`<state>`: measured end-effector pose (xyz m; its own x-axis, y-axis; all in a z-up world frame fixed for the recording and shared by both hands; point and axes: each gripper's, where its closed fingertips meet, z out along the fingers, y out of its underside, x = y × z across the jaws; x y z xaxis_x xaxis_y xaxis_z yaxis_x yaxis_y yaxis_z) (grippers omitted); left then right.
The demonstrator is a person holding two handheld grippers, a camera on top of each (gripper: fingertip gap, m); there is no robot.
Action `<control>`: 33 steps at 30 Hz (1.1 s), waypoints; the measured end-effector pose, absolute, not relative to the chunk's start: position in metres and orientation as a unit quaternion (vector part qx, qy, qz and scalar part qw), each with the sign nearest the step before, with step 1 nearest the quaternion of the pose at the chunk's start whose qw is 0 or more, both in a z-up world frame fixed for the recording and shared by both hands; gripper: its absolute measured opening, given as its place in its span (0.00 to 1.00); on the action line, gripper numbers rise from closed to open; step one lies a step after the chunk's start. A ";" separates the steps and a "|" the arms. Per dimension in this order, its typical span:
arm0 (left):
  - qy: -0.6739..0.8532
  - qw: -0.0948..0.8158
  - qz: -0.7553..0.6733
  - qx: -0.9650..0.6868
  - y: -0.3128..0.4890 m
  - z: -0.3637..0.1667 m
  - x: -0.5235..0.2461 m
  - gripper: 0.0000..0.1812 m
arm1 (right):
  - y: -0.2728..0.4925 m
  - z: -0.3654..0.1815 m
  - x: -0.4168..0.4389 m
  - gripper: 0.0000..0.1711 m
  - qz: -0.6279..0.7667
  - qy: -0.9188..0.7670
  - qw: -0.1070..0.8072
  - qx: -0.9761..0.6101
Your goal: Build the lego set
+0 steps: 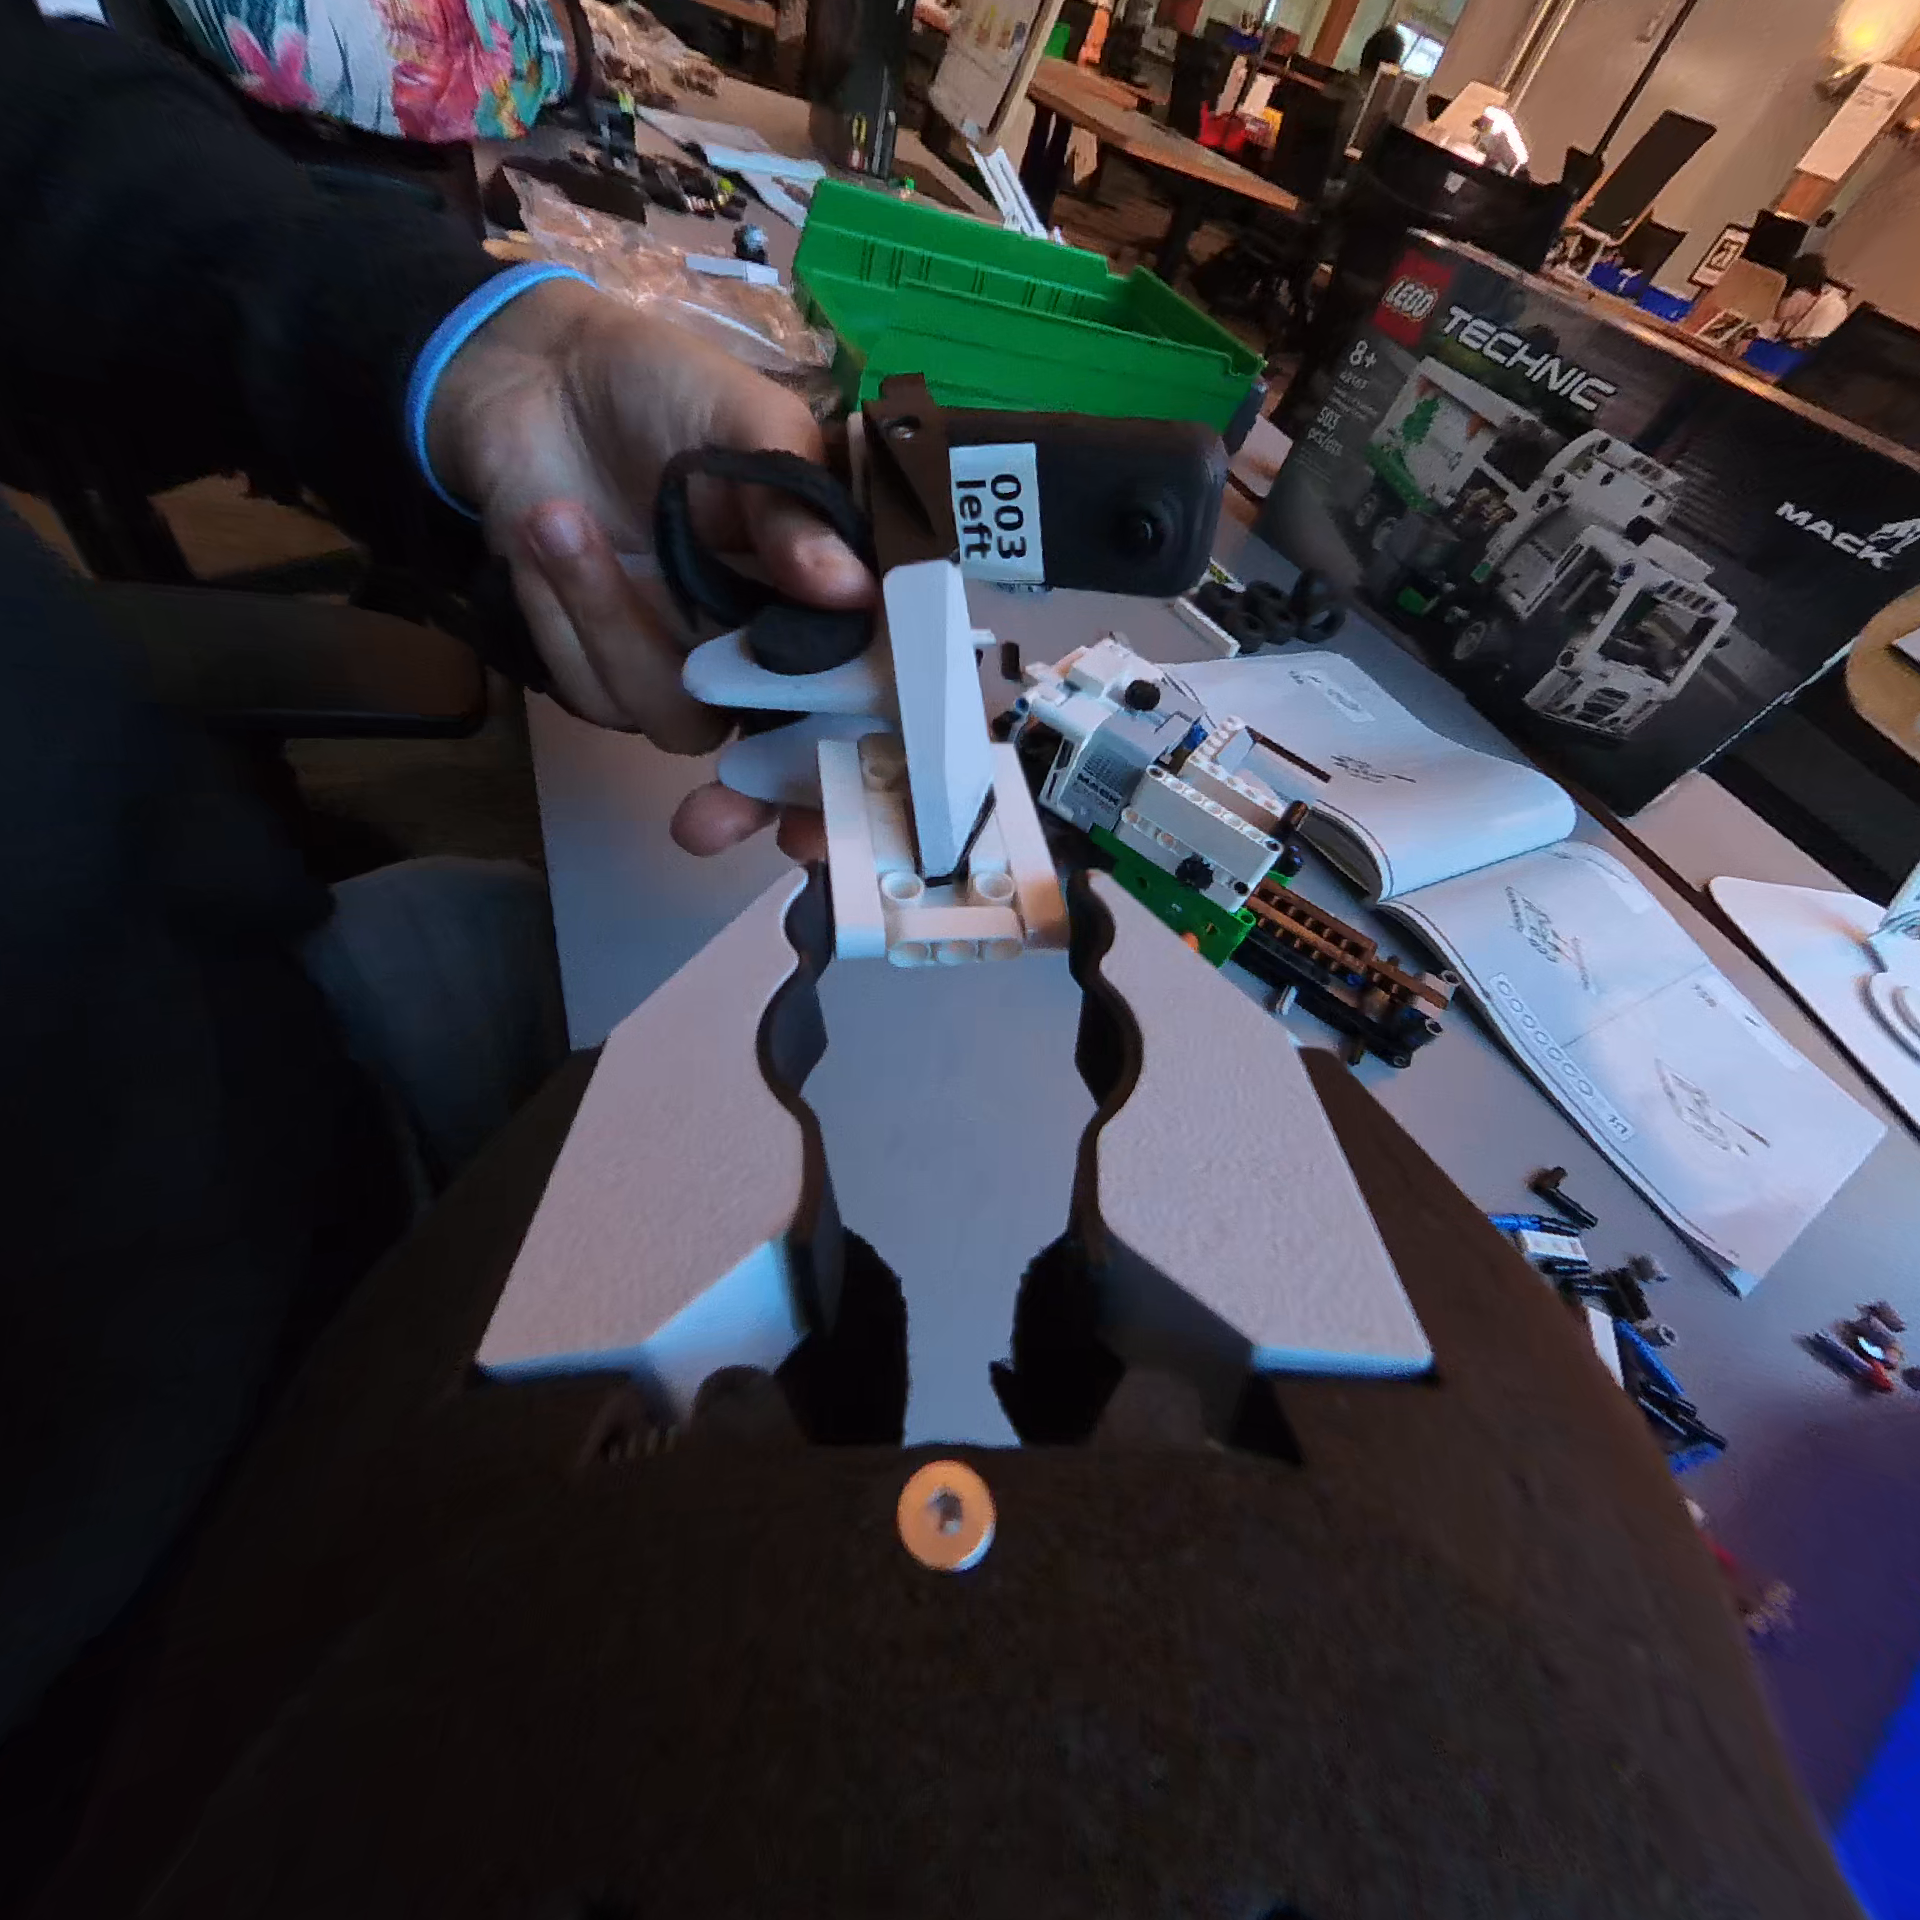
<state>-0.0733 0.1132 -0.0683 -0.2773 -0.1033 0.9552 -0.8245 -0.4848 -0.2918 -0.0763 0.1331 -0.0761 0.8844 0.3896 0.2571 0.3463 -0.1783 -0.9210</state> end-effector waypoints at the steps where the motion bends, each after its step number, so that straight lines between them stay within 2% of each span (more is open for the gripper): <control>1: -0.444 0.253 0.674 0.534 0.114 -0.068 -0.073 0.03 | 0.134 -0.074 -0.076 0.26 0.028 -0.237 0.599 -0.764; 3: -0.474 0.196 0.670 0.536 0.121 -0.070 -0.070 0.07 | 0.136 -0.074 -0.073 0.26 0.039 -0.221 0.607 -0.762; 5: -0.498 0.117 0.655 0.556 0.140 -0.076 -0.066 0.17 | 0.139 -0.075 -0.066 0.26 0.030 -0.200 0.617 -0.761; 7: -0.492 0.043 0.649 0.578 0.164 -0.079 -0.062 0.22 | 0.143 -0.082 -0.053 0.26 0.010 -0.168 0.613 -0.772; 11: -0.489 -0.045 0.633 0.599 0.184 -0.086 -0.063 0.20 | 0.152 -0.103 -0.029 0.26 -0.002 -0.080 0.577 -0.813; 15: -0.553 -0.180 0.528 0.619 0.197 -0.118 -0.069 0.17 | 0.160 -0.124 -0.021 0.26 0.060 0.020 0.538 -0.841; 18: -0.593 -0.288 0.451 0.602 0.212 -0.126 -0.078 0.14 | 0.165 -0.141 -0.013 0.26 0.042 0.042 0.513 -0.856; 21: -0.601 -0.357 0.411 0.585 0.226 -0.122 -0.089 0.12 | 0.171 -0.156 -0.011 0.26 0.005 0.019 0.480 -0.877; 24: -0.588 -0.362 0.426 0.584 0.235 -0.117 -0.099 0.12 | 0.179 -0.166 -0.007 0.26 -0.023 0.003 0.459 -0.888; 33: -0.505 -0.295 0.551 0.595 0.261 -0.099 -0.108 0.13 | 0.190 -0.183 -0.002 0.27 -0.071 -0.006 0.424 -0.903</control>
<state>-0.1077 0.2610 -0.0988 -0.1170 -0.9263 0.3581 -0.2750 -0.3163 -0.9079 -0.0024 0.1903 -0.1829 0.9898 -0.0501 0.1337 0.0709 -0.6402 -0.7649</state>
